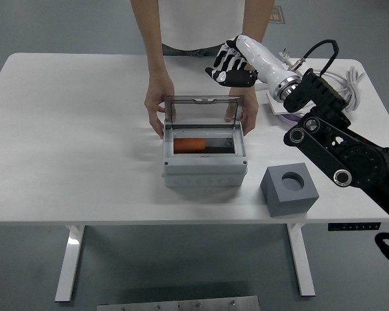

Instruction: Fetch the battery,place it into the box,close the lid of the box

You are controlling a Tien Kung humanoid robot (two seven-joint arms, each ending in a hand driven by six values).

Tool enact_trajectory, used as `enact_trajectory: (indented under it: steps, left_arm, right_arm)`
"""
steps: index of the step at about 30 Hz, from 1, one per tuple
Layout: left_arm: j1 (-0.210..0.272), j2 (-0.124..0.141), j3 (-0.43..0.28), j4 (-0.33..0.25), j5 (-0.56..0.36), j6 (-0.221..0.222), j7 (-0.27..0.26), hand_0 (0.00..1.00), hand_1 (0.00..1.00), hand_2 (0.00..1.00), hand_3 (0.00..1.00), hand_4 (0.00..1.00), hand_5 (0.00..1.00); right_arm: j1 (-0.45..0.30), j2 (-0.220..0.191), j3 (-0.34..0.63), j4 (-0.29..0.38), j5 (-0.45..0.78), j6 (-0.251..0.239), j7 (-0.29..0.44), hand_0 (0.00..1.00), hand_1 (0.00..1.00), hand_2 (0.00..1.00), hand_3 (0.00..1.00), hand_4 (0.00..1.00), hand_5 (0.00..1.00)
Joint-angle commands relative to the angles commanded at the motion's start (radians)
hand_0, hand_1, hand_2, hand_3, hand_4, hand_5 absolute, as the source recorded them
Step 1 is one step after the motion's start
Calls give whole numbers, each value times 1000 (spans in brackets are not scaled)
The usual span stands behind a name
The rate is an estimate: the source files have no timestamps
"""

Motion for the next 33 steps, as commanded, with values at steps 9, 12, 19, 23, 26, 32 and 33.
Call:
enact_trajectory:
  steps: [9,12,19,23,26,32,33]
  left_arm:
    - [-3,-1,-4,0,9,-4,0,654,698,576,593,516,2]
    - [-3,0,-5,0,11,-4,0,654,698,576,593,516,2]
    - [-7,-1,-4,1,13,-6,0,654,698,577,593,516,2]
    - [-9,0,-3,2,13,-5,0,655,698,576,593,514,2]
    - [-9,1,-2,2,12,-3,0,655,698,576,593,514,2]
    - [-8,3,2,3,7,1,0,656,700,575,592,513,2]
    - [-9,3,3,3,5,2,-1,658,698,574,593,513,2]
  right_arm:
    - [-9,35,20,-54,8,28,6,564,601,619,575,721,370]
    - [-12,42,17,-66,14,31,7,564,601,619,575,721,370]
    - [-17,57,6,-94,23,35,11,697,677,683,652,807,642]
    - [-17,58,2,-97,24,35,11,708,678,686,672,837,771]
    - [-15,52,-6,-94,27,36,9,708,678,686,672,837,771]
    - [-11,33,-37,-82,40,41,2,716,677,688,674,846,825]
    - [-11,26,-46,-78,45,44,0,720,679,688,673,846,835]
